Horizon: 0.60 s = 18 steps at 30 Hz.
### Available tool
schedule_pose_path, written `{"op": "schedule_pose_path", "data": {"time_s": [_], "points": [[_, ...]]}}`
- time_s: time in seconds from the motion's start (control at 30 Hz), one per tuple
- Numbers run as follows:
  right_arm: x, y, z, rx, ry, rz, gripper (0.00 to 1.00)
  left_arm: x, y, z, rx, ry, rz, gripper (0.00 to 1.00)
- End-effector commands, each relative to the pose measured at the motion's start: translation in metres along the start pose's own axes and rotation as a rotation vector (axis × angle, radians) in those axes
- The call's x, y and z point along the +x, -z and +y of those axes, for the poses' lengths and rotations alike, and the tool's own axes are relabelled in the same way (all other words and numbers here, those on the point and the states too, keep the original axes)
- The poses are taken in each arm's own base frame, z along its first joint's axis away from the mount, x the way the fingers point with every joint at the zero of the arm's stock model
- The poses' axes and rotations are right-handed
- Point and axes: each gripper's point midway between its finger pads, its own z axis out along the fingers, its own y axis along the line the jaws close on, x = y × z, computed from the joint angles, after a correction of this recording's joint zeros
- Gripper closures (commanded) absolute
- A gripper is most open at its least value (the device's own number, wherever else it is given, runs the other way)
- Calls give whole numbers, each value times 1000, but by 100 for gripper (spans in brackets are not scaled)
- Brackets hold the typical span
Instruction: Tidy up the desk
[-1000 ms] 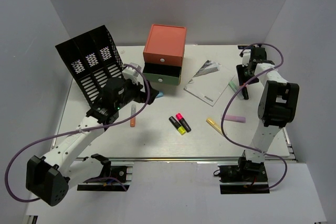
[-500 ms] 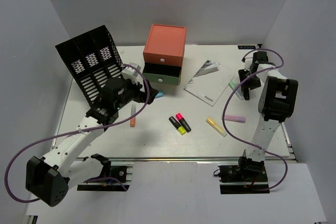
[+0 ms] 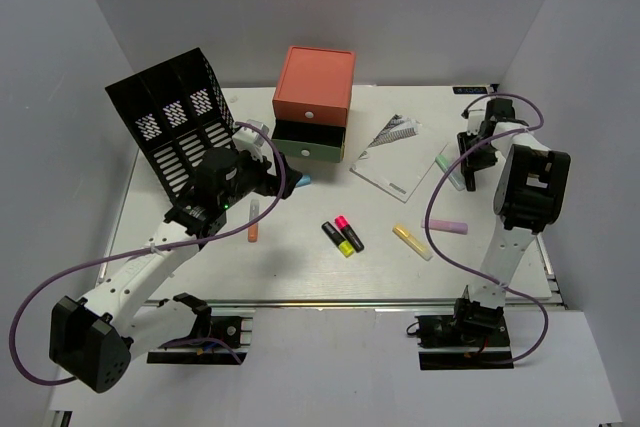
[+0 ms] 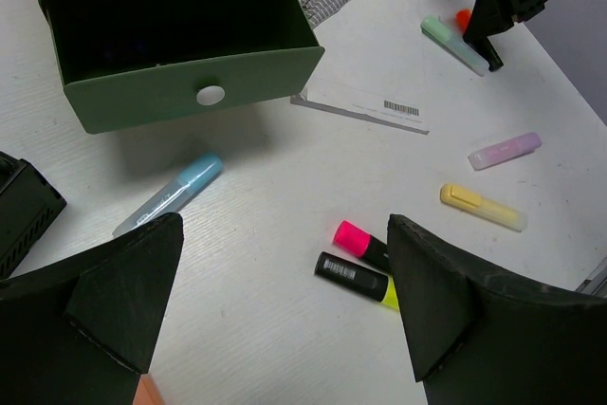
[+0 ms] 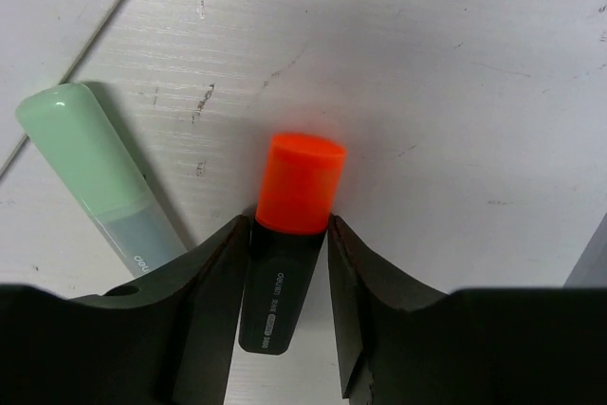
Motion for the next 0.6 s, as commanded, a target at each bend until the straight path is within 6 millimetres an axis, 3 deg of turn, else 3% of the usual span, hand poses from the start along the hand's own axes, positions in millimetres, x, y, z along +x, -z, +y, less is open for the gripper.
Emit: {"op": "schedule_pose_path", "data": {"time_s": [0.0, 0.23, 0.33, 0.47, 0.57], "points": [[44, -22, -2, -44, -7, 127, 56, -4, 1, 2, -11, -5, -7, 2], [43, -17, -6, -91, -28, 117, 76, -3, 1, 3, -14, -6, -6, 2], [30, -4, -5, -110, -7, 74, 84, -4, 2, 3, -18, -8, -11, 2], [-14, 42, 6, -147, 132, -90, 90, -4, 1, 0, -1, -7, -7, 2], [-40, 84, 39, -242, 285, -201, 97, -3, 0, -3, 17, -6, -5, 2]]}}
